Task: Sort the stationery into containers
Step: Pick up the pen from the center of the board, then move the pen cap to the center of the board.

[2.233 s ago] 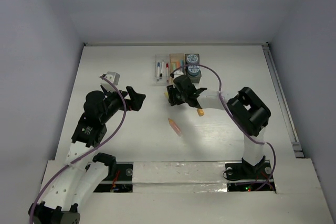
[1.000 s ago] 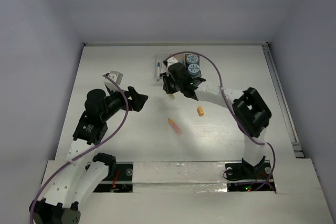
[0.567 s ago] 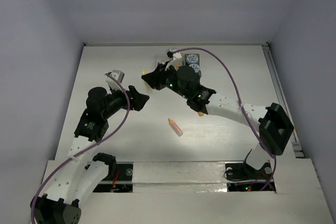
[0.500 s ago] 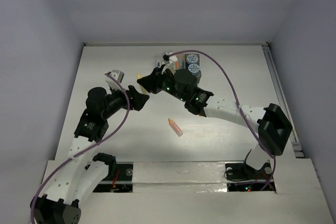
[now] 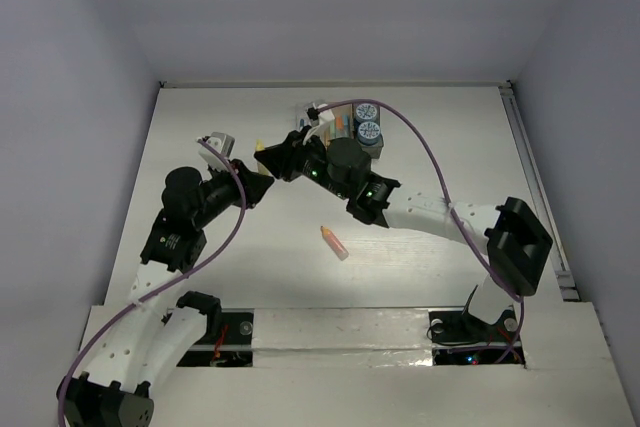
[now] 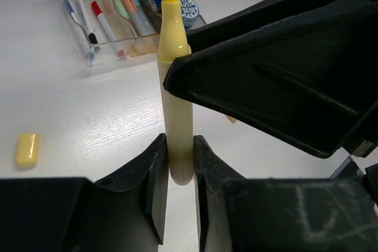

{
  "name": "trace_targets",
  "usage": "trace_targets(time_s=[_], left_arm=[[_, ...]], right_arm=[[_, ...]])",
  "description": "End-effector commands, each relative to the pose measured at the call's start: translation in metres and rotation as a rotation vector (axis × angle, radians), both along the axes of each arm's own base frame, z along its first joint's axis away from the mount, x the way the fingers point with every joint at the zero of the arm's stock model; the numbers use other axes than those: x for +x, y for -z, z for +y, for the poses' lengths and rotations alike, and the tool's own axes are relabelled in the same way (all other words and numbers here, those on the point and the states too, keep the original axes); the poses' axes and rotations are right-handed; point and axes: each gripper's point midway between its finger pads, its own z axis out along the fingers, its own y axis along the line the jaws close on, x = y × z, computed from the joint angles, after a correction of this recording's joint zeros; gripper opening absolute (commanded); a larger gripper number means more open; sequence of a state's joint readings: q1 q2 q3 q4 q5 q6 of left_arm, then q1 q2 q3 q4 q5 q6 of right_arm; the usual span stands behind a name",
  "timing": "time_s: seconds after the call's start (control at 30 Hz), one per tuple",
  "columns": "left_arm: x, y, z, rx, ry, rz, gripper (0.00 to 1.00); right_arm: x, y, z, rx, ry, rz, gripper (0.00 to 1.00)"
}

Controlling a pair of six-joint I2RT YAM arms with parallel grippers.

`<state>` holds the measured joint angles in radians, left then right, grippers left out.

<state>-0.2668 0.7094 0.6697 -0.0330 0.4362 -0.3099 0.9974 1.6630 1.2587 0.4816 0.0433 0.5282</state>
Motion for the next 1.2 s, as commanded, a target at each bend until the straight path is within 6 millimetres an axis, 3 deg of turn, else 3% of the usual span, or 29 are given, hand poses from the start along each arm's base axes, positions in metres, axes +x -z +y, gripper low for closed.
trace_targets(time_s=[0.0, 0.07, 0.17, 0.23, 0.27, 0.3, 0.4, 0.5, 0.6, 0.67, 0.8, 0.9, 0.97, 1.17], left_arm=[[0.005, -0.020, 0.006, -0.005, -0.032, -0.077, 0.12], [0.005, -0.023, 0.008, -0.004, -0.041, -0.086, 0.00], [0.004, -0.029, 0.011, -0.004, -0.059, -0.111, 0.00], [0.002, -0.031, 0.011, -0.006, -0.056, -0.117, 0.00], [0.001, -0.032, 0.012, -0.007, -0.059, -0.125, 0.00], [0.001, -0.033, 0.012, -0.007, -0.060, -0.128, 0.00], [0.001, -0.036, 0.015, -0.005, -0.074, -0.142, 0.00], [0.000, -0.034, 0.018, 0.007, -0.092, -0.129, 0.00], [0.001, -0.035, 0.023, 0.012, -0.119, -0.130, 0.00], [0.002, -0.035, 0.028, 0.016, -0.147, -0.131, 0.00], [0.001, -0.041, 0.037, 0.014, -0.190, -0.151, 0.00], [-0.001, -0.047, 0.046, 0.010, -0.232, -0.173, 0.00], [0.000, -0.051, 0.052, 0.009, -0.261, -0.184, 0.00], [-0.003, -0.056, 0.058, 0.004, -0.288, -0.201, 0.00]], right_arm=[[-0.005, -0.027, 0.001, 0.087, 0.000, -0.045, 0.03], [-0.007, -0.024, 0.000, 0.085, -0.004, -0.041, 0.03], [-0.009, -0.018, -0.003, 0.084, -0.006, -0.029, 0.03], [-0.010, -0.014, -0.005, 0.068, -0.005, -0.022, 0.12], [-0.011, -0.010, -0.006, 0.043, -0.008, -0.027, 0.20], [-0.012, -0.010, -0.008, 0.030, -0.007, -0.033, 0.37], [-0.016, -0.012, -0.022, -0.002, 0.010, -0.051, 0.55], [-0.018, -0.023, -0.041, 0.010, 0.013, -0.066, 0.58], [-0.013, -0.010, -0.055, -0.040, 0.027, -0.062, 0.58], [-0.011, 0.004, -0.058, -0.071, 0.043, -0.049, 0.56], [-0.003, 0.056, -0.049, -0.185, 0.034, 0.042, 0.38], [0.005, 0.092, -0.034, -0.262, 0.017, 0.104, 0.37], [0.009, 0.109, -0.026, -0.298, 0.008, 0.130, 0.40], [0.025, 0.165, 0.018, -0.420, -0.070, 0.224, 0.62]])
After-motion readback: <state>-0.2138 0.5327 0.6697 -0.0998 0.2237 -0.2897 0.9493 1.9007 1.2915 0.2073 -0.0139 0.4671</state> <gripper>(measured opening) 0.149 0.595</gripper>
